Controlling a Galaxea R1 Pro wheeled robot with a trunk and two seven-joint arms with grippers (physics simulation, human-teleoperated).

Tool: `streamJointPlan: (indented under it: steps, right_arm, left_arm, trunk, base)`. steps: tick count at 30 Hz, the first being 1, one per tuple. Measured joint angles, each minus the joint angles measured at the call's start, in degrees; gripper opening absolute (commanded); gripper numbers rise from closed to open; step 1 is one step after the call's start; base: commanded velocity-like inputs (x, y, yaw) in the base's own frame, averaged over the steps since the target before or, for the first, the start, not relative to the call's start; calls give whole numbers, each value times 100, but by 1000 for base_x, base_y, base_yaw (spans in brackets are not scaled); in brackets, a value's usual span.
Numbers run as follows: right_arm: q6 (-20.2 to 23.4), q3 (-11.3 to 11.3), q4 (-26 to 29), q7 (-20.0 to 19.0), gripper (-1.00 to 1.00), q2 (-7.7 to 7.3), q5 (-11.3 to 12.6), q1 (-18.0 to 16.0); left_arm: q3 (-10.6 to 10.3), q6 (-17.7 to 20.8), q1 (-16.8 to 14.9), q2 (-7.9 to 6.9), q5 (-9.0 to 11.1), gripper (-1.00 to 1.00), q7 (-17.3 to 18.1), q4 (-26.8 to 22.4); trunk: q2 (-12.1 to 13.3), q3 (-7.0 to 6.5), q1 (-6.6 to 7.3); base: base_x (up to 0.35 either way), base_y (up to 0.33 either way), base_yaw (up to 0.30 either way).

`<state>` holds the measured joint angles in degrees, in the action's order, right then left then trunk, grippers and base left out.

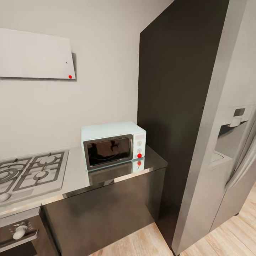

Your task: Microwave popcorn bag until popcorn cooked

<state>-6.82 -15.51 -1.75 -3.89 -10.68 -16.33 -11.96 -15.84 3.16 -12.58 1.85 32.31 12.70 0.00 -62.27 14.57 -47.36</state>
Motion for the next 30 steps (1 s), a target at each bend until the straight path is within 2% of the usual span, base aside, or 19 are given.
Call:
streamJointPlan:
  steps: [8,9,10,13,30]
  right_arm:
    - [5,-5,-7,-9,100,0,-1,0]
    - [10,0,-8,-13,100,-2,0,44]
    - [12,0,-8,-8,100,-1,0,50]
    - [9,0,-8,-4,100,1,-2,52]
    - [7,1,-8,5,100,1,-2,52]
  left_arm:
    - [2,-577,132,7,50,100,-7,-12]
    - [3,-610,144,11,48,100,-220,-12]
    - [-2,-615,147,63,41,100,-458,-13]
    - [0,-617,149,106,39,100,-608,-14]
    - [6,-617,149,112,42,100,-633,-14]
  trunk:
    - [0,0,0]
    - [0,0,0]
    - [1,0,0]
    - [0,0,0]
    - [0,0,0]
  base:
    - [0,0,0]
    - [0,0,84]
    - [0,0,149]
    - [0,0,237]
    - [0,0,269]
